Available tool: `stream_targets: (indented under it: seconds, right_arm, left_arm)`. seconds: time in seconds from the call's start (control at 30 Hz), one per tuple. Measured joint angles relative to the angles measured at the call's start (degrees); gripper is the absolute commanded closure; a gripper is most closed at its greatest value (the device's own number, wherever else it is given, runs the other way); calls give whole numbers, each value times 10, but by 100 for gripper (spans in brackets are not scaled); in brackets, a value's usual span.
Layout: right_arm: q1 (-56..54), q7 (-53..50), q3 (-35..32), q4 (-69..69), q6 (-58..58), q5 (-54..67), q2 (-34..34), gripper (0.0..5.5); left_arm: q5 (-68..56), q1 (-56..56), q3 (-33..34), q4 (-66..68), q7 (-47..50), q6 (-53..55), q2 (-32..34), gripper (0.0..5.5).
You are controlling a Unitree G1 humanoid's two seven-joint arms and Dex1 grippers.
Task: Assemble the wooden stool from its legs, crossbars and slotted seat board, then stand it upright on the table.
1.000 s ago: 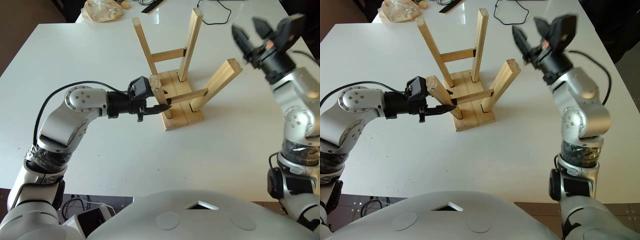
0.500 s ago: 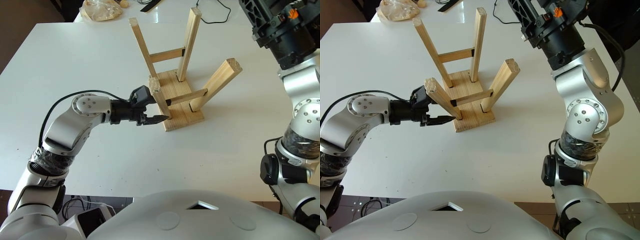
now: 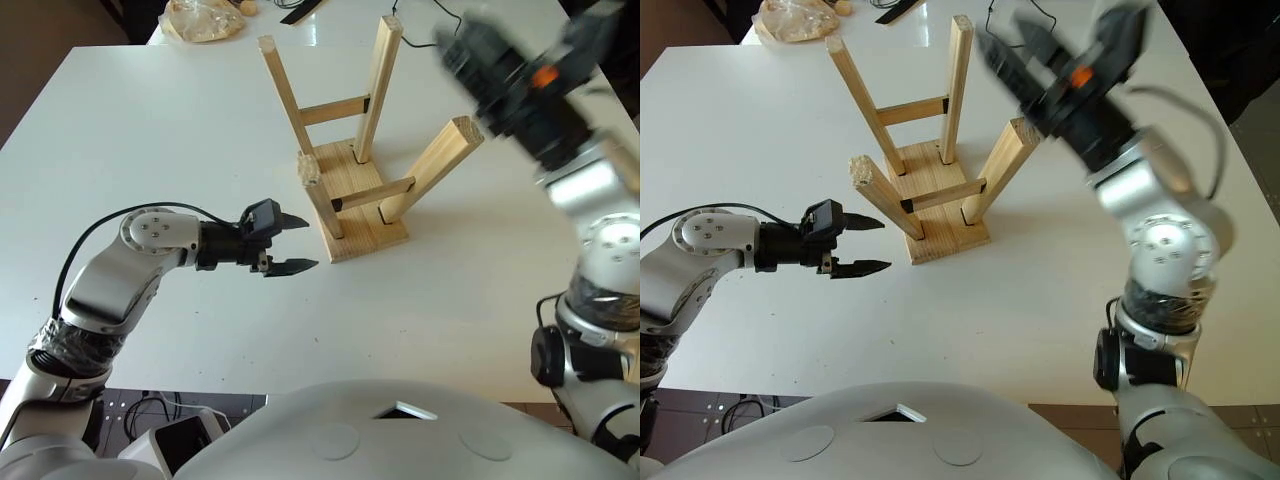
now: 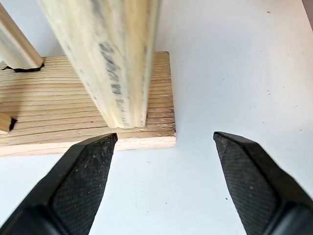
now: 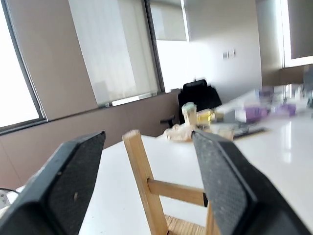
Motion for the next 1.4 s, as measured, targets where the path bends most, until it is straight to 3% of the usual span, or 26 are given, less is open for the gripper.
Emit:
stream_targets:
  seconds: [0.13, 0.33, 0.5, 0.63, 0.77, 0.9, 1.07, 1.17, 1.23, 1.3, 1.4]
  right_arm:
    - [5, 31, 42, -1, -59, -62, -19, 225]
    - [1, 32, 24, 4, -48, -39, -22, 225]
    - [-19, 8, -40, 20, 4, 71, -18, 225]
    - [-41, 17, -94, 5, 31, 231, -31, 225]
    - [31, 161, -109, -42, 101, 318, -122, 225]
    - [144, 323, -38, -68, 95, 183, -216, 225]
    - [203, 398, 106, -18, -30, -66, -273, 225]
    - [221, 415, 184, 46, -123, -208, -286, 225]
    - [222, 419, 233, 120, -200, -310, -285, 225]
    - [215, 424, 254, 175, -263, -358, -280, 225]
    - [204, 422, 250, 214, -297, -374, -263, 225]
  left_arm:
    - [2, -1, -2, 0, -2, -5, -3, 184]
    - [9, 4, 0, 13, -3, -14, -3, 184]
    - [28, 9, 16, 80, -5, -48, -1, 184]
    - [41, -4, 41, 143, 8, -74, -13, 184]
    - [26, -26, 73, 164, 46, -83, -74, 184]
    - [14, -34, 84, 166, 75, -86, -121, 184]
    - [-10, -42, 84, 154, 88, -64, -159, 184]
    - [-8, -38, 43, 119, 94, -52, -175, 184]
    - [10, -37, -17, 88, 100, -48, -206, 184]
    - [19, -36, -67, 76, 110, -42, -244, 184]
    - [28, -48, -89, 62, 130, -33, -272, 184]
